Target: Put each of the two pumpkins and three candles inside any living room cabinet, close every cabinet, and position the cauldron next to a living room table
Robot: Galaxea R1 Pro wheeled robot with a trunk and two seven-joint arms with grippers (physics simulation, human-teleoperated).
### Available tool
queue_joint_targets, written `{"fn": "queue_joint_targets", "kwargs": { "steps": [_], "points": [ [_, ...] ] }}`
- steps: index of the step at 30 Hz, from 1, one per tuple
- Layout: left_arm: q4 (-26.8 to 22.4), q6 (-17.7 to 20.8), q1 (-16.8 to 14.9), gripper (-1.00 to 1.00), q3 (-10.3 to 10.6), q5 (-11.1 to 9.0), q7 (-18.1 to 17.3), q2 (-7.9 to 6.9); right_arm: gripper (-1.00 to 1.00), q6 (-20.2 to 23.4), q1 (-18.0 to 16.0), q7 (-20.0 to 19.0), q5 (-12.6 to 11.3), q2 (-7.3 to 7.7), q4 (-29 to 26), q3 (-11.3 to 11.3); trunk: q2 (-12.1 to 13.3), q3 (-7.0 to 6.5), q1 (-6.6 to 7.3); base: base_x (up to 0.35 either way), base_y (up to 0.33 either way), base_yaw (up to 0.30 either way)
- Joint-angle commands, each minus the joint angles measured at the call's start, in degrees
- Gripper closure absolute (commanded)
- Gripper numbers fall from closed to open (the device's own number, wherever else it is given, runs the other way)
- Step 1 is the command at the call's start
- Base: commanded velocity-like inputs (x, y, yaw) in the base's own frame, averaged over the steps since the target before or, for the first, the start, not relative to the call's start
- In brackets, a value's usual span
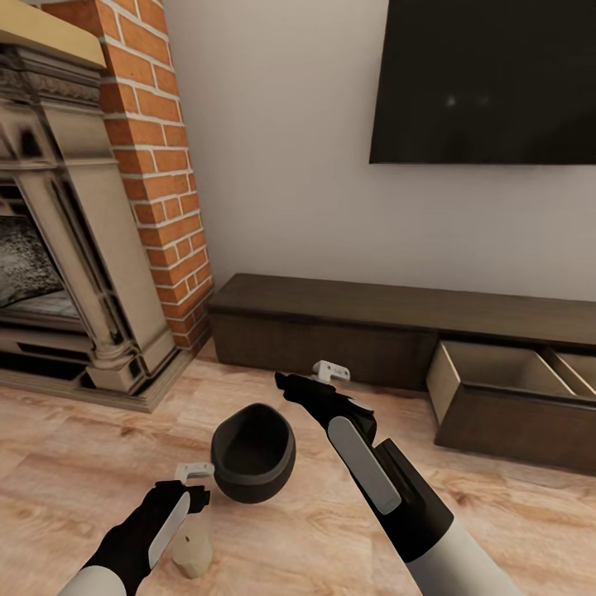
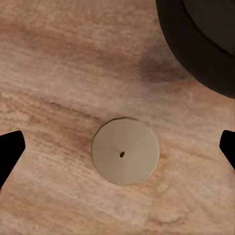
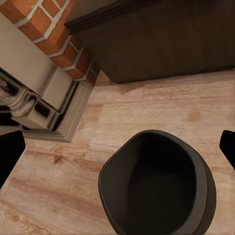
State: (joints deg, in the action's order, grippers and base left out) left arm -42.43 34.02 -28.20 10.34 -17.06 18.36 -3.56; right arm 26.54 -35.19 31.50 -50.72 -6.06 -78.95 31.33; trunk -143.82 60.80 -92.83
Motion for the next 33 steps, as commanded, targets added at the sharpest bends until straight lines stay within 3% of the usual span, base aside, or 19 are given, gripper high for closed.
{"fn": "queue_joint_targets", "kwargs": {
  "steps": [1,9,33],
  "points": [
    [-0.09,0.16,-0.03,-1.0,0.36,-0.6,0.53,-0.09,-1.0,0.09,-0.05,0.49,-0.43,0.0,-0.07,0.05,-0.02,0.06,-0.01,0.138,0.0,0.0],
    [-0.09,0.09,-0.03,-1.0,0.38,-0.6,0.7,-0.27,-1.0,0.09,-0.05,0.44,-0.43,0.0,0.05,0.05,-0.02,0.06,-0.01,0.029,0.0,0.0],
    [0.1,-0.13,-0.02,-1.0,0.38,-0.55,0.63,-0.91,-1.0,0.04,-0.05,0.39,-0.44,0.0,-0.16,0.05,-0.34,5.37,-0.63,0.0,0.0,0.0]
  ]
}}
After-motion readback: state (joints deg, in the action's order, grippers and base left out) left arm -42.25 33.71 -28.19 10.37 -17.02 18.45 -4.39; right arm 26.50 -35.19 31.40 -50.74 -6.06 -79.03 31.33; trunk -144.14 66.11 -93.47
